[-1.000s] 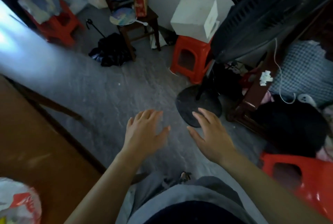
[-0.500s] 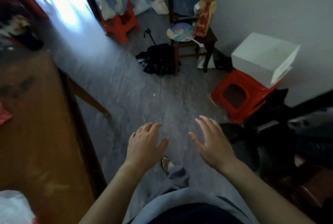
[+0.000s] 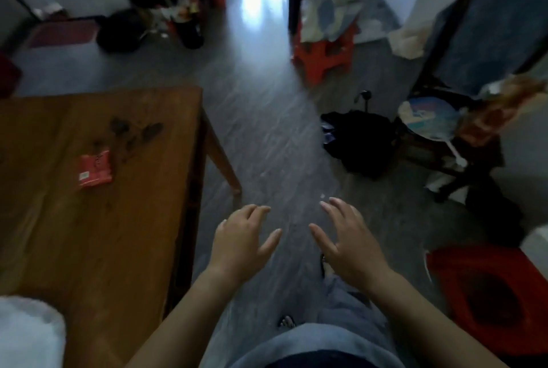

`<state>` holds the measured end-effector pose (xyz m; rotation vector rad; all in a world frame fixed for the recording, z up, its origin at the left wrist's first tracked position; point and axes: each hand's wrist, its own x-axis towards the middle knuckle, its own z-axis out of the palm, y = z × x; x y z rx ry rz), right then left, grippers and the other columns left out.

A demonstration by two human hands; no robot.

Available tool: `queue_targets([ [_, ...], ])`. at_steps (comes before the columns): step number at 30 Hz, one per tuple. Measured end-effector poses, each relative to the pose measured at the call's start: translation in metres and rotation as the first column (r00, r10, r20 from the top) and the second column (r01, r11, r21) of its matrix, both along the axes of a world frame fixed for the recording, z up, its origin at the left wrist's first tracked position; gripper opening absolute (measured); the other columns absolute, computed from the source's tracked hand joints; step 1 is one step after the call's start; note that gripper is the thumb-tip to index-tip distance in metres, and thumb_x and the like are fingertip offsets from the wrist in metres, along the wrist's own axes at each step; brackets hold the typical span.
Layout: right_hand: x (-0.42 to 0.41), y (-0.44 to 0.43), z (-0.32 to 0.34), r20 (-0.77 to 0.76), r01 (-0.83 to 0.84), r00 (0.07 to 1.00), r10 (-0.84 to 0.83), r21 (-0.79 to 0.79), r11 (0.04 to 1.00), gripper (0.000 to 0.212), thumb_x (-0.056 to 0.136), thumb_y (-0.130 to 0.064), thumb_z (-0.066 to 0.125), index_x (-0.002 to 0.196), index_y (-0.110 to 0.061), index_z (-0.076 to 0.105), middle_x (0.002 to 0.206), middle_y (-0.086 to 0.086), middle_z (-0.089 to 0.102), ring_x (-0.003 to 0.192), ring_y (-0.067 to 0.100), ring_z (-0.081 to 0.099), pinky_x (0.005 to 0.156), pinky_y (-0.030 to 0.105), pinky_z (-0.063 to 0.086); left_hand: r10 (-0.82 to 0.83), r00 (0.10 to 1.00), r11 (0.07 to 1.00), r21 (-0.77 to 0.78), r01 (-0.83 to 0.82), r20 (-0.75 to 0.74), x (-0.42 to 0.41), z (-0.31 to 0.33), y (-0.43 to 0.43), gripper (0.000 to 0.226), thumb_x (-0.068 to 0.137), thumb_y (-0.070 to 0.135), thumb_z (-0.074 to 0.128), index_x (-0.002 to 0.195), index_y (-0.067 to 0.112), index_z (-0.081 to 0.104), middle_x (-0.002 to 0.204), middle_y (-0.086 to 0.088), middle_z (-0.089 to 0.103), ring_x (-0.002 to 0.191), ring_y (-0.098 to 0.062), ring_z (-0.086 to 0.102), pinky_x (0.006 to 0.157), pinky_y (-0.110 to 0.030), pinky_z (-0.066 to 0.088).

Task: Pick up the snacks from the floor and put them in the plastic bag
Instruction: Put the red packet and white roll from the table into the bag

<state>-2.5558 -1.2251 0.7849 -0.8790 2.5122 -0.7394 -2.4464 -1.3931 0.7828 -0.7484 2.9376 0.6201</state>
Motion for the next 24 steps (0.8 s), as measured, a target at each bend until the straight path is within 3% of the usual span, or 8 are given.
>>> queue_targets([
  [6, -0.085, -0.106, 0.008, -0.015, -0.358, 0.934, 0.358, -0.015, 0.934, 0.060, 0.089, -0.053, 0.038, 0.140, -0.023, 0.030, 0.151, 0.000, 0.027, 0.140, 0.015, 0.017, 0.111, 0.031, 0.020, 0.331, 0.942, 0.944, -0.005, -0.331, 0.053, -0.025, -0.005, -0.069, 0.054, 0.088, 0.053, 0.046, 0.134, 0.024, 0.044, 0.133, 0.005, 0.050, 0.122, -0.013, 0.047, 0.097, -0.032, 0.043],
  [10, -0.115, -0.183, 0.011, -0.044, -0.617, 0.785, 0.618, 0.034, 0.786, 0.061, 0.089, -0.054, 0.033, 0.141, -0.022, 0.027, 0.152, 0.001, 0.025, 0.140, 0.016, 0.017, 0.113, 0.033, 0.022, 0.530, 0.845, 0.846, 0.022, -0.533, 0.079, -0.024, -0.012, -0.109, 0.053, 0.089, 0.053, 0.046, 0.133, 0.024, 0.044, 0.134, 0.004, 0.049, 0.123, -0.013, 0.045, 0.096, -0.030, 0.041],
  [14, -0.108, -0.259, 0.011, 0.003, -0.772, 0.633, 0.774, 0.077, 0.631, 0.060, 0.090, -0.053, 0.034, 0.141, -0.022, 0.026, 0.153, 0.000, 0.022, 0.141, 0.018, 0.017, 0.114, 0.037, 0.025, 0.723, 0.675, 0.669, 0.097, -0.737, 0.145, 0.005, -0.024, -0.139, 0.052, 0.089, 0.053, 0.046, 0.133, 0.027, 0.041, 0.138, 0.005, 0.044, 0.126, -0.014, 0.041, 0.100, -0.035, 0.041],
  [19, -0.072, -0.355, 0.004, 0.040, -0.901, 0.416, 0.908, 0.154, 0.406, 0.060, 0.091, -0.054, 0.034, 0.141, -0.023, 0.024, 0.152, -0.002, 0.020, 0.140, 0.020, 0.018, 0.111, 0.041, 0.031, 0.882, 0.419, 0.411, 0.087, -0.908, 0.215, 0.047, -0.042, -0.193, 0.052, 0.089, 0.053, 0.045, 0.136, 0.030, 0.037, 0.148, 0.003, 0.032, 0.134, -0.022, 0.033, 0.105, -0.046, 0.037],
  [24, -0.040, -0.437, -0.001, 0.034, -0.932, 0.329, 0.944, 0.172, 0.319, 0.058, 0.091, -0.052, 0.037, 0.140, -0.023, 0.026, 0.152, -0.001, 0.023, 0.139, 0.021, 0.022, 0.110, 0.039, 0.032, 0.946, 0.236, 0.226, 0.070, -0.972, 0.224, 0.070, -0.062, -0.258, 0.057, 0.088, 0.050, 0.046, 0.140, 0.030, 0.031, 0.151, 0.002, 0.025, 0.135, -0.028, 0.028, 0.107, -0.052, 0.031],
])
